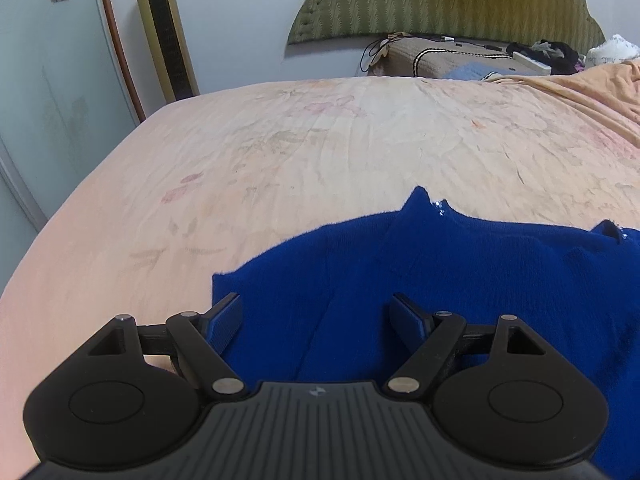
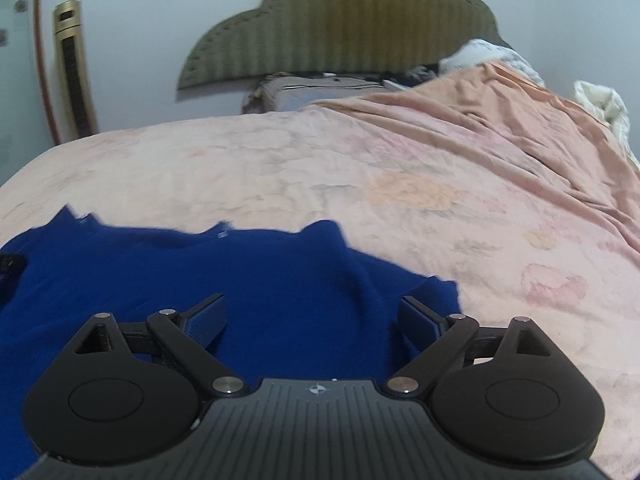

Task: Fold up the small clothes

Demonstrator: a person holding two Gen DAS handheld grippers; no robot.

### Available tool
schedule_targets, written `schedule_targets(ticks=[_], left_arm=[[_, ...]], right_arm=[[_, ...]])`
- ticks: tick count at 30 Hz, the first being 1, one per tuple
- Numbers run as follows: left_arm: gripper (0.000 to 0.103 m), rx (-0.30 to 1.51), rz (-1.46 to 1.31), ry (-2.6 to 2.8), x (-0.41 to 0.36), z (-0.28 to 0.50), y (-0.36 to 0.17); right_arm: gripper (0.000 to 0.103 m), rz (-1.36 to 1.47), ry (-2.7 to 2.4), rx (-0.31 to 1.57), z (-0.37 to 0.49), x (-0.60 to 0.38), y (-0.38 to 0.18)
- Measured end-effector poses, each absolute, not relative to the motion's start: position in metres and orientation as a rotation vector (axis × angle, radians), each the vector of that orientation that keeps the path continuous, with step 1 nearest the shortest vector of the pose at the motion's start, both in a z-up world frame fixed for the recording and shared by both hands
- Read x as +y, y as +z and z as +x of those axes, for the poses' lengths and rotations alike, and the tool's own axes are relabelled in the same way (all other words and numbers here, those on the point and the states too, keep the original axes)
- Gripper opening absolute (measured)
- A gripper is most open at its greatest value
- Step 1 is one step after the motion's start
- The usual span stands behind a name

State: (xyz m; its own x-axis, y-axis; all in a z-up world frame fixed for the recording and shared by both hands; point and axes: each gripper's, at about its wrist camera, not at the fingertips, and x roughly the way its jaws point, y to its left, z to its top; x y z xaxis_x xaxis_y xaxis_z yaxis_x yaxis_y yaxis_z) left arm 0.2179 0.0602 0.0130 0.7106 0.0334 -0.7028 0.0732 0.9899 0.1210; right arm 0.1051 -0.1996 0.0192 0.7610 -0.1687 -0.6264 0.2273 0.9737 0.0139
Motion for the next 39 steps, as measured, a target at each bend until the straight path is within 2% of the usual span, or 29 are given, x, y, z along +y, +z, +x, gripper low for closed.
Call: schedule_targets(ticks=[11,16,28,30,32,33,35,36,39], left_arm=[[0.081,0.772,0.138,-0.052,0.074,0.174,0.012],[0.081,0.783,0.127,-0.087,0.087,0.151,0.009],[0.08,0.817,-0.012,-0.314,0.148,0.095,0.012],[0.069,0.801,0.004,-0.333,0.148,0.092,0.012],[0.039,0.823,-0.006,-0.369,0.149,0.092,0.009],[0.033,0.835,-0.024,-0.387,0.15,0.092,0.007],[0.016,0.835,-0.048,-0.404,0.15,0.092,0.005],[0.011,0.823,-0.045,-0.404,0.15,0.09,0.006],[0.006,0.776,-0.037,-0.44,0.151,0.081,0.012]], right_arm=[[0.096,-0.02,-0.1,0.74,0.083,-0.144,0.013],[0.097,0.014,-0.11,0.776,0.073,-0.141,0.01],[0.096,-0.115,0.061,0.674,0.039,-0.076,0.034],[0.096,-0.132,0.09,0.673,0.037,-0.064,0.032],[0.096,-0.147,0.094,0.681,0.036,-0.057,0.03],[0.096,-0.15,0.092,0.687,0.036,-0.056,0.029],[0.096,-0.139,0.081,0.705,0.034,-0.058,0.025],[0.096,-0.127,0.076,0.717,0.033,-0.061,0.022],[0.096,-0.09,0.067,0.759,0.03,-0.067,0.014]])
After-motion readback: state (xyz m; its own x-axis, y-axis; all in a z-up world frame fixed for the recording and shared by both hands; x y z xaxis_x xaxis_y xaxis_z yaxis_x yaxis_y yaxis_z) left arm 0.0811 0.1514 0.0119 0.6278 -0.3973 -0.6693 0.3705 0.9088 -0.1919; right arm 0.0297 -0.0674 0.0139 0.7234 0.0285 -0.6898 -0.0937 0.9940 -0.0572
